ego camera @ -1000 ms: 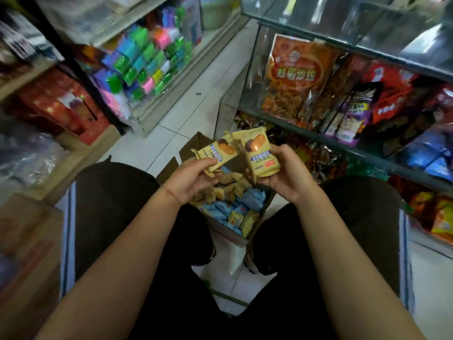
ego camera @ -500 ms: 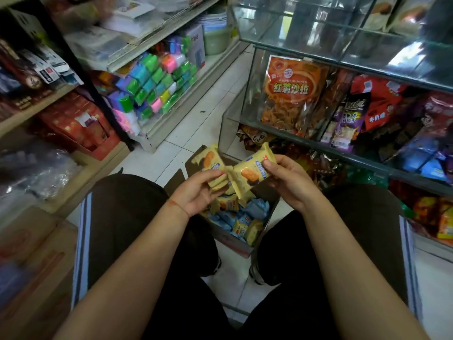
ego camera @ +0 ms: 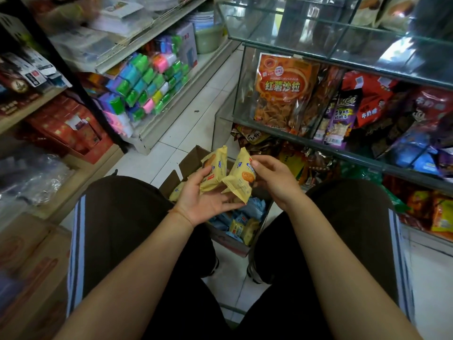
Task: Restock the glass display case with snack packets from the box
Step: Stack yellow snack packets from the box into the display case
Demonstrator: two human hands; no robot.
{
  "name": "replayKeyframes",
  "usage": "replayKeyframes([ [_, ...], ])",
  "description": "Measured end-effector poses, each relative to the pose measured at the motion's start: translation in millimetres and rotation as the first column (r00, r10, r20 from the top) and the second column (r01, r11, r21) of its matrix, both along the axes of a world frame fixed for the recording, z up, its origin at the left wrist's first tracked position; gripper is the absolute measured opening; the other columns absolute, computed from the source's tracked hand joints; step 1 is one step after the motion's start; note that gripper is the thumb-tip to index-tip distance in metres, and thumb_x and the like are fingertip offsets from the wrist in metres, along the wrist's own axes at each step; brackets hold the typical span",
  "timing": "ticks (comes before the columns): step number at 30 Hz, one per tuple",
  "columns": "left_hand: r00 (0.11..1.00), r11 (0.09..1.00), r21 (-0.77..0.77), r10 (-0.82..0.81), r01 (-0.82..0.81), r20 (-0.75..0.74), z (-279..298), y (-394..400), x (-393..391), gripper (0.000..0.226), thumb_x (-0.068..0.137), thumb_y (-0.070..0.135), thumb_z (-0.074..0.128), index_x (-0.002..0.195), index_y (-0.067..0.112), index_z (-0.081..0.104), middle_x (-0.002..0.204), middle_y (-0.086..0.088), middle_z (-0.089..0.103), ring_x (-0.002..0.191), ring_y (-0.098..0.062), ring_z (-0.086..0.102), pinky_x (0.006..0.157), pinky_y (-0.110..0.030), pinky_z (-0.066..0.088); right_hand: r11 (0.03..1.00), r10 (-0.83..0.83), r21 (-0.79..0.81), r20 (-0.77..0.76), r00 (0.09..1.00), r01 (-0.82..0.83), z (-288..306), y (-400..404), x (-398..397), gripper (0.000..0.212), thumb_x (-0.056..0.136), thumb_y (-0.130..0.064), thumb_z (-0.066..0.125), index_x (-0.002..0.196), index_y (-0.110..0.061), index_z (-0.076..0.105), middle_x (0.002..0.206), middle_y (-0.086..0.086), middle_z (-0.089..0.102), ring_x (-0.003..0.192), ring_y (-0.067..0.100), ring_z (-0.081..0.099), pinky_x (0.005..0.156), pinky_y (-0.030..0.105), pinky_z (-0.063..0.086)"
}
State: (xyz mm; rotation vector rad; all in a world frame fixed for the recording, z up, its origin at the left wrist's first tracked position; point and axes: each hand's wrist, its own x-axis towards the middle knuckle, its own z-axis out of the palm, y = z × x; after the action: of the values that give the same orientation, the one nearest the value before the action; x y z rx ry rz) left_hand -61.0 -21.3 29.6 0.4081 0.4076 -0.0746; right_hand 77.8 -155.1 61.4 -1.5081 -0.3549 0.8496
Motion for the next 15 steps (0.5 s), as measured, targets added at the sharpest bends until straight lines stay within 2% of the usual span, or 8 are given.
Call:
replayKeyframes([
  [2, 0.998, 0.999, 0.019, 0.037, -0.036, -0.05, -2, 1, 2, 0.061, 0.089, 0.046, 0.052, 0.14, 0.011, 0.049, 0.142, -0.019, 0.049, 0.129, -0.04, 0.049, 0.101, -0.065, 0.038, 0.995, 0.008, -0.095, 0.096, 0.995, 0.001, -7, 2, 2, 0.029, 0.095, -0.019, 0.06, 0.123, -0.026, 0.057, 0.107, 0.012, 0.063, 0.086, 0.023, 0.066, 0.067, 0.03, 0.057],
  [5, 0.992, 0.995, 0.067, 0.081, -0.075, -0.1, -5, 3, 4, 0.059, 0.089, 0.044, 0.055, 0.141, 0.015, 0.048, 0.137, -0.018, 0.055, 0.125, -0.04, 0.052, 0.1, -0.068, 0.037, 0.978, 0.162, -0.158, 0.187, 0.969, -0.133, -13, 3, 2, 0.044, 0.091, -0.02, 0.065, 0.122, -0.047, 0.051, 0.122, 0.007, 0.057, 0.102, 0.024, 0.064, 0.073, 0.029, 0.057],
  [7, 0.986, 0.99, 0.111, 0.103, -0.089, -0.129, -6, 3, 5, 0.054, 0.09, 0.044, 0.054, 0.136, 0.015, 0.053, 0.132, -0.017, 0.059, 0.121, -0.039, 0.055, 0.099, -0.067, 0.037, 0.949, 0.286, -0.211, 0.27, 0.919, -0.233, -16, 4, -2, 0.045, 0.09, -0.019, 0.065, 0.125, -0.043, 0.05, 0.116, -0.001, 0.058, 0.1, 0.019, 0.062, 0.073, 0.025, 0.053],
  [10, 0.981, 0.986, 0.142, 0.112, -0.09, -0.158, -8, 4, 7, 0.053, 0.09, 0.044, 0.053, 0.134, 0.015, 0.056, 0.131, -0.015, 0.061, 0.121, -0.037, 0.056, 0.102, -0.067, 0.035, 0.897, 0.427, -0.306, 0.408, 0.807, -0.32, -25, 8, -6, 0.046, 0.091, -0.022, 0.062, 0.126, -0.048, 0.046, 0.113, 0.001, 0.057, 0.1, 0.019, 0.059, 0.082, 0.035, 0.051],
  [12, 0.975, 0.981, 0.162, 0.133, -0.104, -0.178, -9, 6, 9, 0.05, 0.09, 0.044, 0.054, 0.131, 0.015, 0.059, 0.129, -0.014, 0.062, 0.119, -0.036, 0.058, 0.102, -0.065, 0.035, 0.848, 0.513, -0.397, 0.443, 0.735, -0.352, -32, 10, -6, 0.047, 0.093, -0.024, 0.058, 0.124, -0.056, 0.042, 0.11, 0.006, 0.054, 0.096, 0.021, 0.056, 0.078, 0.033, 0.046],
  [15, 0.971, 0.978, 0.177, 0.144, -0.111, -0.188, -6, 7, 9, 0.048, 0.091, 0.041, 0.052, 0.13, 0.014, 0.06, 0.128, -0.014, 0.062, 0.117, -0.035, 0.06, 0.1, -0.059, 0.041, 0.805, 0.574, -0.458, 0.444, 0.688, -0.377, -33, 12, -7, 0.044, 0.094, -0.029, 0.055, 0.121, -0.06, 0.041, 0.117, 0.008, 0.052, 0.102, 0.023, 0.057, 0.086, 0.036, 0.048],
])
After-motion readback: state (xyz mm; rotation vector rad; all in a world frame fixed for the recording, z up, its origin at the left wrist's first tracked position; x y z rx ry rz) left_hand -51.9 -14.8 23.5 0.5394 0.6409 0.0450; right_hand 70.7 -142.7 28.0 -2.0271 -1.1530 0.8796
